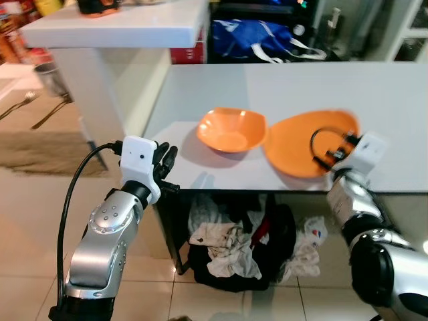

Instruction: Setting the table

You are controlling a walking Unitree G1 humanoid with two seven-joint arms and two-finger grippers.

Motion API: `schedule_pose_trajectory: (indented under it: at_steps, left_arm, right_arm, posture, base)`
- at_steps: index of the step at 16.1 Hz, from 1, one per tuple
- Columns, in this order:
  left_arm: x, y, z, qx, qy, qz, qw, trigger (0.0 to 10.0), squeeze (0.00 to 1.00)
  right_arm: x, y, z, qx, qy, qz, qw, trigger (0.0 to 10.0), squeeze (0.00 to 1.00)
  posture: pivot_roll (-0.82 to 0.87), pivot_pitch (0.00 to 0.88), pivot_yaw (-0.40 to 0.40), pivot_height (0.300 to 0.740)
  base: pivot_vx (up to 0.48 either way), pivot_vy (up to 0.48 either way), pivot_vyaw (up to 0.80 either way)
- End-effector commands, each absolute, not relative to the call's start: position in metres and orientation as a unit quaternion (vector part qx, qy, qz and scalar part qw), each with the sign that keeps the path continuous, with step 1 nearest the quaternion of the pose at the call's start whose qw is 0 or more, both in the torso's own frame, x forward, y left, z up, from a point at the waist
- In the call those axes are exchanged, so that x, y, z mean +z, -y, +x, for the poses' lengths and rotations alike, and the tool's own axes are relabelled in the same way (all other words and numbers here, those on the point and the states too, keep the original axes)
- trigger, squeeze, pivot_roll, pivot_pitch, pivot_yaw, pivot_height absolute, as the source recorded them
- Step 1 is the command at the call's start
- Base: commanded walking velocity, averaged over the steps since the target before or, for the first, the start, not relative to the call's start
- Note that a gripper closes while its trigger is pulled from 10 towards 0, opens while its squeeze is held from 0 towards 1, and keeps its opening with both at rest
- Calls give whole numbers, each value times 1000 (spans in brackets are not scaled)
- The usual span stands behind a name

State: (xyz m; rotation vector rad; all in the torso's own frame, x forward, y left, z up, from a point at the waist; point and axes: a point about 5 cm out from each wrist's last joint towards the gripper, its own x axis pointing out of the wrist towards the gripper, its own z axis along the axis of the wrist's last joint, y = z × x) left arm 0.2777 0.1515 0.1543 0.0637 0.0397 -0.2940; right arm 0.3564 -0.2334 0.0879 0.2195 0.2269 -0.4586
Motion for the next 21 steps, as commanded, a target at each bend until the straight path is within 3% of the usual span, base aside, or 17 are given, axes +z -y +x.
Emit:
schedule_pose_trajectory:
  at_steps: [1,4,5,9,10,11,12,21]
  left_arm:
    - [158,-153,276,-143,-16,35,989,10000,0]
    - [159,-154,277,-142,-16,36,989,10000,0]
    - [159,-155,277,-141,-16,37,989,10000,0]
    - [159,-155,276,-138,-16,39,990,10000,0]
    - [159,-155,276,-133,-15,43,990,10000,0]
    - [158,-155,276,-133,-15,41,990,10000,0]
    - [158,-155,277,-133,-15,40,990,10000,0]
    - [159,-152,278,-135,-8,40,990,10000,0]
  right_arm:
    - [62,230,343,-221,-182,73,955,10000,910]
    - [56,229,339,-221,-193,65,954,10000,929]
    - [55,229,338,-222,-195,63,953,10000,1000]
    - [58,228,340,-215,-188,33,958,10000,1000]
    - [63,228,344,-210,-174,19,962,10000,761]
    - [67,229,346,-212,-164,20,963,10000,918]
    - [68,230,346,-214,-165,11,963,10000,1000]
    - [77,228,351,-214,-147,-15,966,10000,1000]
  posture:
    - [67,0,87,740]
    - [70,0,87,740]
    - [72,0,86,740]
    - [70,0,83,740]
    - [67,0,81,740]
    - [63,0,80,740]
    - [62,0,79,740]
    - [57,0,77,740]
  base:
    - [0,0,0]
    - [0,0,0]
    - [0,0,0]
    - [0,0,0]
    - [0,0,0]
    - [0,0,0]
    - [0,0,0]
    - [0,0,0]
